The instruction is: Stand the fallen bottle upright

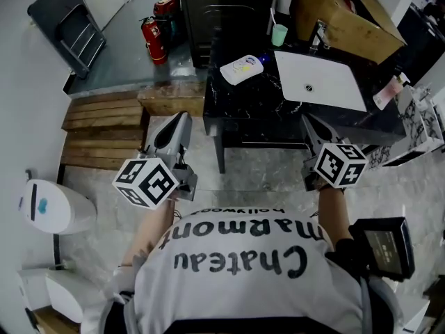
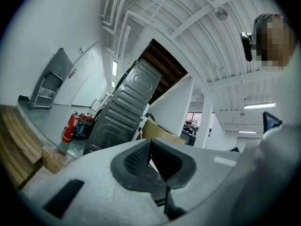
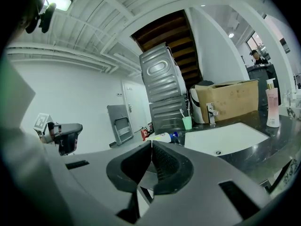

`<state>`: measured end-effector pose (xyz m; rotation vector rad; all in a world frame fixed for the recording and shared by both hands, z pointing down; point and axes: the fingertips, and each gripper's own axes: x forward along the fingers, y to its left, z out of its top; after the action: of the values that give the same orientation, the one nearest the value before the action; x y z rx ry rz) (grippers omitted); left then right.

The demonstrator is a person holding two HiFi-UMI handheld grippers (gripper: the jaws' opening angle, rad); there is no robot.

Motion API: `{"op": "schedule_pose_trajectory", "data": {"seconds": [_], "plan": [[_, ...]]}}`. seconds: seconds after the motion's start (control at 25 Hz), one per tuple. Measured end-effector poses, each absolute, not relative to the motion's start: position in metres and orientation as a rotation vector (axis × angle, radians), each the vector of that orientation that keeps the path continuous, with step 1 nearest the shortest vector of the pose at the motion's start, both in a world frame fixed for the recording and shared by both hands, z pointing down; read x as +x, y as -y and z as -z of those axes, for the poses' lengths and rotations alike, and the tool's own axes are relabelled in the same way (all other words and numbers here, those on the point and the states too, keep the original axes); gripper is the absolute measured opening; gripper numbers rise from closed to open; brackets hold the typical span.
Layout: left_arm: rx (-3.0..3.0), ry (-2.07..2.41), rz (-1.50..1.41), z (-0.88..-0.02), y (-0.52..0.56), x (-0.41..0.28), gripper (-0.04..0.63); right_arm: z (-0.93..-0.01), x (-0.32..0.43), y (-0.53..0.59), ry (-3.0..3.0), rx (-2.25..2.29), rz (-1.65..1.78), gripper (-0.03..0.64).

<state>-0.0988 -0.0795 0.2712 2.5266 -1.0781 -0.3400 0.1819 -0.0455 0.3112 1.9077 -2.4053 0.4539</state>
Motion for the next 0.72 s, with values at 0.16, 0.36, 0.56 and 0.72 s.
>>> {"op": "schedule_pose_trajectory", "data": {"seconds": [0.16, 0.36, 0.56, 0.72], "plan": [[2.495, 1.048, 0.343, -0.284, 0.098, -0.096, 0.014, -0.322, 0.182, 0.057, 2.374, 1.892, -0.482, 0.014], [2.473, 1.025, 0.286, -0.304, 0.115, -0.084, 0.015, -0.332, 0.188, 0.073, 2.360, 1.892, -0.534, 0.014], [2.480, 1.017, 0.255, -0.307, 0.139, -0.068, 0.015, -0.341, 0.201, 0.100, 2.371, 1.890, -0.608, 0.014], [2.512, 1.040, 0.243, -0.303, 0.166, -0.052, 0.015, -0.342, 0.214, 0.135, 2.397, 1.875, -0.640, 0.014]]}}
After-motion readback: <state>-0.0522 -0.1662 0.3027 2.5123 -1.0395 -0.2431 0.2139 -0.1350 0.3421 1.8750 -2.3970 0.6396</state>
